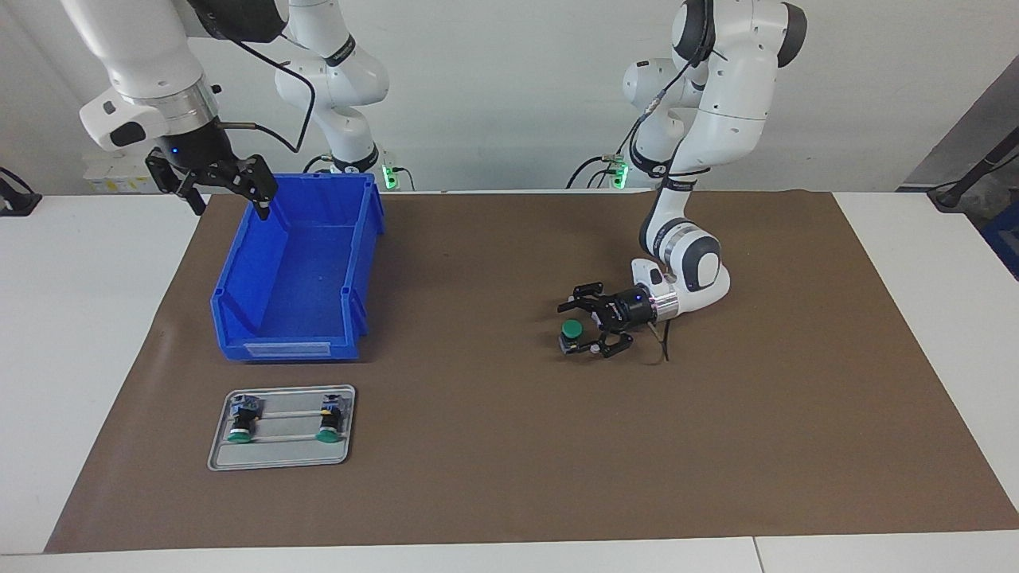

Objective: Place and press button with both arms
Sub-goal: 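Lower the button onto the table and open the left gripper, then raise the open left gripper up and away from the button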

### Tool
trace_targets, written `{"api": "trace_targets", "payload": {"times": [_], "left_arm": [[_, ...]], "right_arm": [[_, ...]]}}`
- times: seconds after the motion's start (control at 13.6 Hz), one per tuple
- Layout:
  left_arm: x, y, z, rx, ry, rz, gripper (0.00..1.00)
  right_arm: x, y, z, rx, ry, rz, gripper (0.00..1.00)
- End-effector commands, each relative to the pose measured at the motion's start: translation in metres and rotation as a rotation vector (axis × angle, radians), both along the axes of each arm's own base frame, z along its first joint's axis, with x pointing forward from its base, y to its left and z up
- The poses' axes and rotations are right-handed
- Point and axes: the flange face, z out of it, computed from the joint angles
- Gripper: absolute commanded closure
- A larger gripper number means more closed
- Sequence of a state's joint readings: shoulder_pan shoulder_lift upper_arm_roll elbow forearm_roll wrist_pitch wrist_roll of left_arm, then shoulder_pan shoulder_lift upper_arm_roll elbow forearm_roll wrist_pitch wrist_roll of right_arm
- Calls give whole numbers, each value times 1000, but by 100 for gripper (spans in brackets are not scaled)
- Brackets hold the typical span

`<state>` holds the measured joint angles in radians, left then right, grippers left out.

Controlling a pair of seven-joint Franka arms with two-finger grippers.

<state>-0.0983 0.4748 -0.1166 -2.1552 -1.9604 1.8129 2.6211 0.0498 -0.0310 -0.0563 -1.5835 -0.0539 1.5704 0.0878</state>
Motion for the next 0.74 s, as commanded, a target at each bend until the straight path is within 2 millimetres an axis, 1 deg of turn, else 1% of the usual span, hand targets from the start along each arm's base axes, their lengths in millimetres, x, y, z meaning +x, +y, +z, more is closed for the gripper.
{"api": "trace_targets", "payload": {"times": [0.0,0.15,0.29,0.37,0.51,0.59,0.66], "left_arm": [[19,0,41,-37,66,-5,0],[40,3,68,-38,127,-40,0],[65,12,102,-9,193,-77,0],[77,13,127,28,239,-91,0],[98,14,167,126,333,-137,0],[104,13,181,169,373,-153,0],[107,15,191,211,403,-162,0]], "right_arm": [[-7,0,1,13,5,22,0],[-7,0,1,15,5,22,0],[-7,0,1,13,5,22,0],[-7,0,1,13,4,22,0],[-7,0,1,15,5,22,0],[-7,0,1,13,5,22,0],[-7,0,1,13,5,22,0]]}}
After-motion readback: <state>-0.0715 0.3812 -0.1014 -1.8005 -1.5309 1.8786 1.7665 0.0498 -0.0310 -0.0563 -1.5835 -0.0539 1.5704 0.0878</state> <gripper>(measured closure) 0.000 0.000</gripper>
